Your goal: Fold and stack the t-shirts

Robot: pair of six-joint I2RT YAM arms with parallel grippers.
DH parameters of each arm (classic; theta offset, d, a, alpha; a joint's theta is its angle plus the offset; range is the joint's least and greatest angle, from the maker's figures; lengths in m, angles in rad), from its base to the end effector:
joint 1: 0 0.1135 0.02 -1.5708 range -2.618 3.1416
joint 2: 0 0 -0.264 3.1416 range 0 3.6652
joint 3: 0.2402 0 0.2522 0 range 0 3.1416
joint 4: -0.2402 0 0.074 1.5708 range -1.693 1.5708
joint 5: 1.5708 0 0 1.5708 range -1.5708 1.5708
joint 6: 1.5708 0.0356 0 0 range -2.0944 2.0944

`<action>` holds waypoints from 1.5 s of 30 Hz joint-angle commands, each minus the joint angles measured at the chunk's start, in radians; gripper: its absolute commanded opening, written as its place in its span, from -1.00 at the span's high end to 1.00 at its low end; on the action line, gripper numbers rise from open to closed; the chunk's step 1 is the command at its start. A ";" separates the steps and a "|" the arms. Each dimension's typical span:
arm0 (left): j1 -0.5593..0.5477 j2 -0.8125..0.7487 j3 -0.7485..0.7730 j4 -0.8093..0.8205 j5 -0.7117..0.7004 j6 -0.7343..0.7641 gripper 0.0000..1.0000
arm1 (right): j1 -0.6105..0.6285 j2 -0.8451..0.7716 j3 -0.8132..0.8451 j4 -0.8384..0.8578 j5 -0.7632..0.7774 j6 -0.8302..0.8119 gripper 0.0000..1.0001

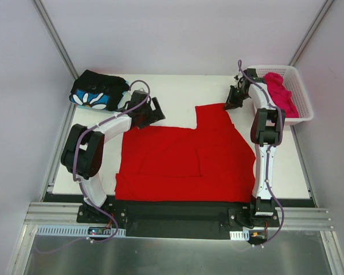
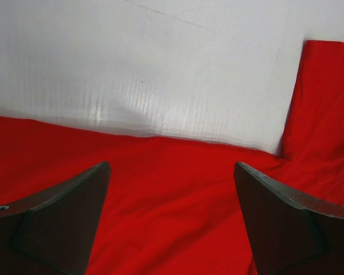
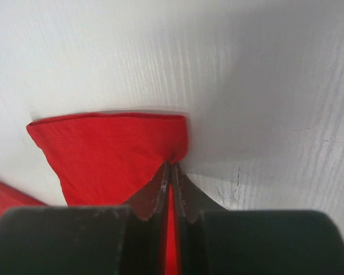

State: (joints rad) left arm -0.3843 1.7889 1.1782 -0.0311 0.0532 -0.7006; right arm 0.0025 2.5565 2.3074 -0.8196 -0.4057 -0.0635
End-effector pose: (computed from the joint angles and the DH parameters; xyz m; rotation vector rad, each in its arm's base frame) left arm 0.3701 -0.1517 0.2143 -0.3307 2.2679 -0.6450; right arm 0.5436 0.0154 0.1635 -0.2215 2.5785 0.5111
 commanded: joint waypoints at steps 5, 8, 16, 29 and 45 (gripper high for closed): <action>0.019 -0.056 -0.029 0.016 0.030 -0.036 -0.79 | 0.001 -0.021 0.043 -0.036 0.021 -0.018 0.98; 0.073 -0.019 -0.035 -0.022 0.115 -0.114 -0.78 | -0.001 -0.048 0.017 -0.052 0.031 -0.032 0.98; 0.244 0.099 0.052 -0.253 0.097 -0.099 -0.75 | 0.001 -0.116 -0.063 -0.050 0.021 -0.044 0.98; 0.303 0.127 0.175 -0.299 0.125 -0.007 -0.75 | 0.002 -0.107 -0.052 -0.062 0.013 -0.045 0.98; 0.378 0.145 0.193 -0.311 0.102 0.053 -0.70 | 0.005 -0.105 -0.049 -0.067 0.019 -0.055 0.98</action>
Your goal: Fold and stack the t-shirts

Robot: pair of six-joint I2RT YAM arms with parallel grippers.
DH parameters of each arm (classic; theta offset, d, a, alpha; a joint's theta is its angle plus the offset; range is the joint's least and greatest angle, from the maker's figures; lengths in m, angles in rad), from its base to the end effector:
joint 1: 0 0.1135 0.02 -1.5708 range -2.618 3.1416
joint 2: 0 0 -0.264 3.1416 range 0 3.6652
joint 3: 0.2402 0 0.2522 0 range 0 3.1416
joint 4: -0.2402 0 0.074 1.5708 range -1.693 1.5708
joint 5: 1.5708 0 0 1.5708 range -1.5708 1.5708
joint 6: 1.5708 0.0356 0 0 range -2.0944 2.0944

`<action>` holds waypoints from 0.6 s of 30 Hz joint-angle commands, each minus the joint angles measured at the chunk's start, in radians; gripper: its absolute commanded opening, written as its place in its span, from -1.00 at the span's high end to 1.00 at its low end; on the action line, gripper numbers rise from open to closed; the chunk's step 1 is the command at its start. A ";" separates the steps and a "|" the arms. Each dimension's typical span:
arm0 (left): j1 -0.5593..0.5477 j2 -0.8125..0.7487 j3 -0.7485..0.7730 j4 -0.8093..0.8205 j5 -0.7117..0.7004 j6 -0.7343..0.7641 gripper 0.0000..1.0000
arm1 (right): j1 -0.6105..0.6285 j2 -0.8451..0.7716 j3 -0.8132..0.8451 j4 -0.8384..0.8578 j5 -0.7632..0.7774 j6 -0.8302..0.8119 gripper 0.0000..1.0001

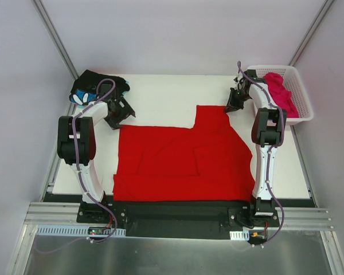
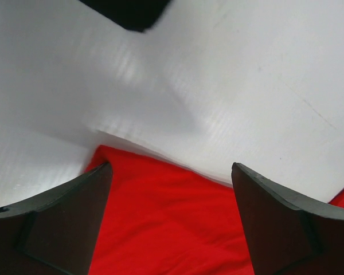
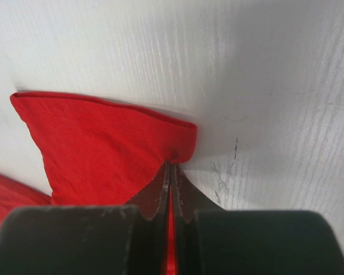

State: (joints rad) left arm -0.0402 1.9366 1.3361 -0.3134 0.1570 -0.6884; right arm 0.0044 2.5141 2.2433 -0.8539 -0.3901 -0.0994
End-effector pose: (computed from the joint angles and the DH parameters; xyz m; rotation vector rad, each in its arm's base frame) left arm 0.4165 -0.0223 0.1847 -0.7437 2.4273 -0.4947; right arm 0.5319 0.0159 0.1643 -0.2549 2.6284 0.4922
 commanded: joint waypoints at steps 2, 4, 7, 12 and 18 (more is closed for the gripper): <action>0.058 -0.002 0.058 -0.062 -0.020 0.064 -0.68 | 0.003 -0.061 0.015 -0.034 0.002 -0.019 0.98; 0.065 -0.002 0.066 -0.075 -0.033 0.078 -0.68 | 0.003 -0.061 0.016 -0.033 0.002 -0.017 0.98; 0.079 0.005 0.072 -0.079 -0.031 0.082 -0.66 | 0.003 -0.063 0.015 -0.034 0.000 -0.017 0.98; 0.080 0.038 0.071 -0.069 0.013 0.058 -0.56 | 0.003 -0.064 0.016 -0.034 -0.001 -0.019 0.98; 0.080 0.042 0.023 -0.050 0.024 0.032 -0.47 | 0.002 -0.067 0.018 -0.033 -0.003 -0.017 0.98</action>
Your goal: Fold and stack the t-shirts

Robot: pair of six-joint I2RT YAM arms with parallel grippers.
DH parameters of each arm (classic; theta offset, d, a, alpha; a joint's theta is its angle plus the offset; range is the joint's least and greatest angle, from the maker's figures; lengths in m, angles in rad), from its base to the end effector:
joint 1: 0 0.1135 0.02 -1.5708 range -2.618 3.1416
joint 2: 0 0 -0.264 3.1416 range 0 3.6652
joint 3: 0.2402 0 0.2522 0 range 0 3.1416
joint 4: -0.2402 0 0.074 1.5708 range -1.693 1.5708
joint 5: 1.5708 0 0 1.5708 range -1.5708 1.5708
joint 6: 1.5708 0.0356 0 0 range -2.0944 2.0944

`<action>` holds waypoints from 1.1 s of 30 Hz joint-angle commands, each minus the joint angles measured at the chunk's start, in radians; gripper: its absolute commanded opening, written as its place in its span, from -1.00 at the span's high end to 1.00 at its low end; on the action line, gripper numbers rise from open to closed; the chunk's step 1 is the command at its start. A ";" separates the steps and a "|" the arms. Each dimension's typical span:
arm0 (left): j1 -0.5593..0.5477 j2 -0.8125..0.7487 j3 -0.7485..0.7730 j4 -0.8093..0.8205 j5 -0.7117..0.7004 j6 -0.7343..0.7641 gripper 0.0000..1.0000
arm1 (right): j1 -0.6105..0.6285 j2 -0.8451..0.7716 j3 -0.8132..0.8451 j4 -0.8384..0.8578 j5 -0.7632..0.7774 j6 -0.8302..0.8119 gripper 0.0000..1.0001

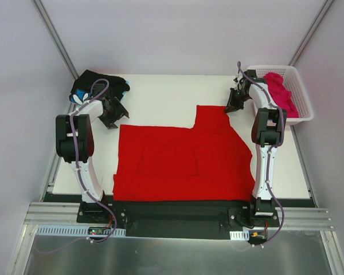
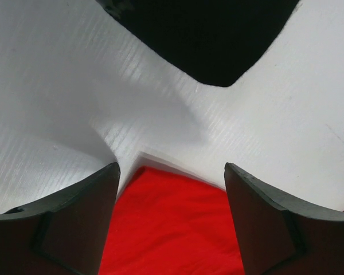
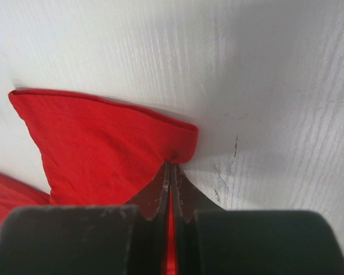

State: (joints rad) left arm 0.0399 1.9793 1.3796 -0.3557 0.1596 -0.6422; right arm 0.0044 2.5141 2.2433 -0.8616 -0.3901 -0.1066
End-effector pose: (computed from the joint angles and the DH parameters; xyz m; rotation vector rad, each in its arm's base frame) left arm 0.4238 0.0113 0.1779 -0.7967 2.4397 -0.4378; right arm 0.5311 0.0159 0.1640 -0.2629 2.6340 0.4917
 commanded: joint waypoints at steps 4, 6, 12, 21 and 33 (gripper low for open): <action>0.000 0.007 -0.030 -0.009 0.024 -0.016 -0.36 | 0.006 -0.066 0.022 -0.024 -0.010 -0.005 0.98; -0.001 0.010 -0.027 -0.009 0.023 -0.017 -0.23 | 0.006 -0.067 0.019 -0.025 -0.009 -0.007 0.98; 0.000 0.015 -0.011 -0.068 -0.020 -0.016 0.48 | 0.005 -0.080 0.010 -0.028 -0.004 -0.013 0.98; -0.001 0.012 -0.014 -0.106 -0.043 -0.002 0.91 | 0.005 -0.086 0.002 -0.027 0.002 -0.013 0.98; -0.001 0.078 0.124 -0.169 -0.031 0.013 1.00 | -0.003 -0.064 0.078 0.013 -0.007 -0.005 0.98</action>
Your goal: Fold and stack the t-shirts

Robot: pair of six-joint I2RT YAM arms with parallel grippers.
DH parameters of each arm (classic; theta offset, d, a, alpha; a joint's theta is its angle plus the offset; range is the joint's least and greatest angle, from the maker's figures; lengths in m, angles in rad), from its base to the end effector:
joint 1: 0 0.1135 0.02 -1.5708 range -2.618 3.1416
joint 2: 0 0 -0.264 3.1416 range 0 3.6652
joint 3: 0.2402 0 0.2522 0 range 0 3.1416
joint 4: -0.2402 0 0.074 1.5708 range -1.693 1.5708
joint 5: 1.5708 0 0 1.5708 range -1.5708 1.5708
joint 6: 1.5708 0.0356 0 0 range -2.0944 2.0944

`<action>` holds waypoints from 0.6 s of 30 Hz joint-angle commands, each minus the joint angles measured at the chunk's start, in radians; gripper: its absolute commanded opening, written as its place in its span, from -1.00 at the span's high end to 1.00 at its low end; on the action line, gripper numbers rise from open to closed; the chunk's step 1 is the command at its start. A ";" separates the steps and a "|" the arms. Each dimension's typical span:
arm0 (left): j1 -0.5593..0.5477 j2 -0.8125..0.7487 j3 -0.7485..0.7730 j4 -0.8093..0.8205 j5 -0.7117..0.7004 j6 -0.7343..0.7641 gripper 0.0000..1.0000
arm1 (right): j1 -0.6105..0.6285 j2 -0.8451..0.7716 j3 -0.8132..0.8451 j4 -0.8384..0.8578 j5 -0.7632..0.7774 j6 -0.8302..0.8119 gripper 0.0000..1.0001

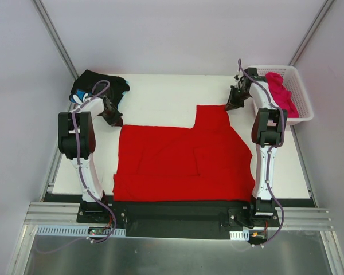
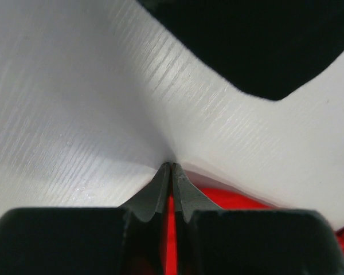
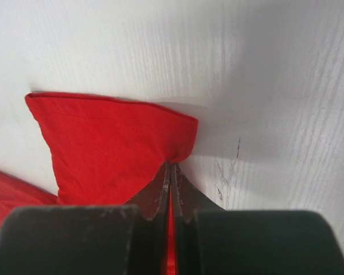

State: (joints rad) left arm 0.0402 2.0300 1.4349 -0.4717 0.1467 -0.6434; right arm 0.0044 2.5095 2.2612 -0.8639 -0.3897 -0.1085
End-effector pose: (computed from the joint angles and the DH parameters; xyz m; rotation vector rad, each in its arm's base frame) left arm 0.4261 0.0119 0.1669 -0.8493 2.5385 -0.3925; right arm 0.5325 0.0159 0.1716 -0.2688 2.6140 0.4855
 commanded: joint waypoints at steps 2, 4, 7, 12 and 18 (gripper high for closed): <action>0.000 0.041 0.102 -0.062 -0.015 0.016 1.00 | -0.003 -0.064 0.055 0.049 -0.015 0.001 0.98; -0.003 0.061 0.139 -0.070 -0.013 0.016 1.00 | -0.001 -0.064 0.067 0.068 -0.017 0.006 0.98; -0.005 0.088 0.185 -0.082 -0.013 0.017 1.00 | -0.026 -0.048 0.109 0.074 -0.021 0.015 0.99; -0.010 0.139 0.251 -0.103 -0.016 0.018 1.00 | -0.035 -0.037 0.116 0.098 -0.031 0.023 0.99; -0.010 0.174 0.321 -0.117 -0.013 0.019 1.00 | -0.041 -0.029 0.133 0.126 -0.037 0.030 0.98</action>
State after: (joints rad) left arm 0.0380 2.1895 1.6970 -0.5514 0.1474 -0.6418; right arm -0.0273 2.5095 2.3402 -0.7788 -0.4072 -0.0898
